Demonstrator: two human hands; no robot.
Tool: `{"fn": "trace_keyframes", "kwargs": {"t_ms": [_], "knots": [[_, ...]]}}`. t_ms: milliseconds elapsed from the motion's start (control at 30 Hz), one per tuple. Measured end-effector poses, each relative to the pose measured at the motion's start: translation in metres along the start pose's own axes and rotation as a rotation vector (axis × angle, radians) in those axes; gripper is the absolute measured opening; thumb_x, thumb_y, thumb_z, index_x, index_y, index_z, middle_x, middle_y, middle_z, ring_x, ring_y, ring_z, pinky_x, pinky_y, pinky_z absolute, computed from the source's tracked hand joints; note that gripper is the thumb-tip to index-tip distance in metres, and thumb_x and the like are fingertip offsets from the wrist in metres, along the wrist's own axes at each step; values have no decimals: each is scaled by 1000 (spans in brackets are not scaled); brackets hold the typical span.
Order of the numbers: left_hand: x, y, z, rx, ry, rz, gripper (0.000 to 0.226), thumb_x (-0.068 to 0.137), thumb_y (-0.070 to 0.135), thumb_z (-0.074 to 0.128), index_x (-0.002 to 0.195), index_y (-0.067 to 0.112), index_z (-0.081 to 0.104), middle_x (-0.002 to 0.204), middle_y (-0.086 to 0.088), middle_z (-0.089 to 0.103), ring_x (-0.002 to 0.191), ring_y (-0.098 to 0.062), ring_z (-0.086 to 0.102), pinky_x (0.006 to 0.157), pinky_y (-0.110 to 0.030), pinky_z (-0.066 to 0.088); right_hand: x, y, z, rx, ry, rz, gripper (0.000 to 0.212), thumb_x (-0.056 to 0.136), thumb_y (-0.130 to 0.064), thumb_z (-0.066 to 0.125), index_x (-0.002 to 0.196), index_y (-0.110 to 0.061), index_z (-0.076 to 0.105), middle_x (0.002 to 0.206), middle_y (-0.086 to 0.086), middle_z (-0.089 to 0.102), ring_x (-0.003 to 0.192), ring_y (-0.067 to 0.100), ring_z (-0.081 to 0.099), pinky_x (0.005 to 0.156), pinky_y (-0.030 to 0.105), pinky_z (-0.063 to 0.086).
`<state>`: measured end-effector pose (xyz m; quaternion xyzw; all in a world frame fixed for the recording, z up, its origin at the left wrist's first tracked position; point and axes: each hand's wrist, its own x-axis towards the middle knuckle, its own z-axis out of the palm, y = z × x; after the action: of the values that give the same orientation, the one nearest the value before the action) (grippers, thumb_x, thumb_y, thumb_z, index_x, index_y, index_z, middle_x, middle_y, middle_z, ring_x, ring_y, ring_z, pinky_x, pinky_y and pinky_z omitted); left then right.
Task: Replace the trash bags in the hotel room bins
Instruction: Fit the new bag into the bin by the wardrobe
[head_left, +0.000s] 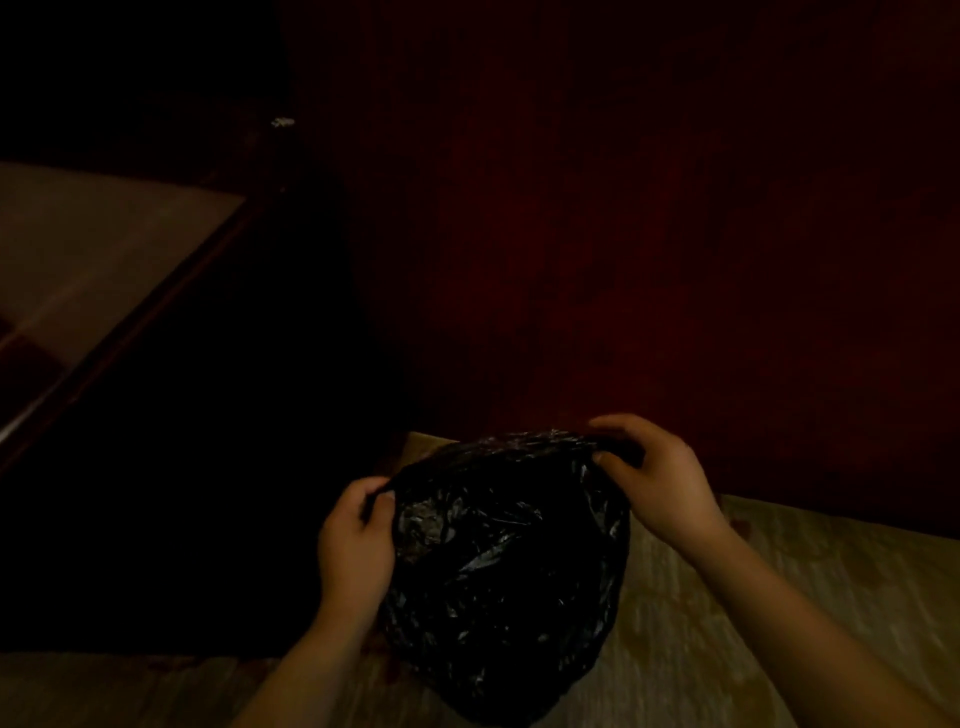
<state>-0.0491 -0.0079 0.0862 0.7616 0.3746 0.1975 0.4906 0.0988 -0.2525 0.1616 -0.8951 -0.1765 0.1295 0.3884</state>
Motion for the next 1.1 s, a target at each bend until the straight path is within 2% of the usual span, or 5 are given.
{"fn": "trace_keyframes", "kwargs": {"t_ms": [433,733,833,967,1100], "knots": [[32,-33,36,-162,108,67,13,99,20,54,107,24,63,98,14,61,92,-5,58,84,-30,45,-54,5,65,-523,230,-869,35,89,-28,68,122,-17,69,137,5,59,131,28,49,107,43,37],[37,-27,29,250,183,108,32,96,30,59,126,18,55,108,-3,58,80,-15,54,64,-26,40,6,82,84,-950,-242,-486,67,78,-54,74,139,-34,54,143,1,55,134,30,50,111,46,34],[24,-16,30,517,177,487,38,90,27,63,127,19,54,123,-9,50,106,-27,51,82,-41,46,13,91,97,-838,-317,-527,67,87,-51,65,147,-33,42,154,2,42,142,31,37,111,43,37],[-3,-16,48,679,-325,1115,19,87,28,52,103,24,62,100,1,58,97,-21,55,86,-44,48,12,94,116,-799,-300,-642,67,76,-50,75,137,-31,55,139,1,57,128,27,54,101,37,48],[-11,-38,67,1126,-803,859,44,99,48,32,138,34,46,153,2,35,149,-29,15,120,-56,-1,14,105,117,-723,-334,-634,66,89,-39,66,148,-27,41,152,2,43,140,25,38,112,36,37]]}}
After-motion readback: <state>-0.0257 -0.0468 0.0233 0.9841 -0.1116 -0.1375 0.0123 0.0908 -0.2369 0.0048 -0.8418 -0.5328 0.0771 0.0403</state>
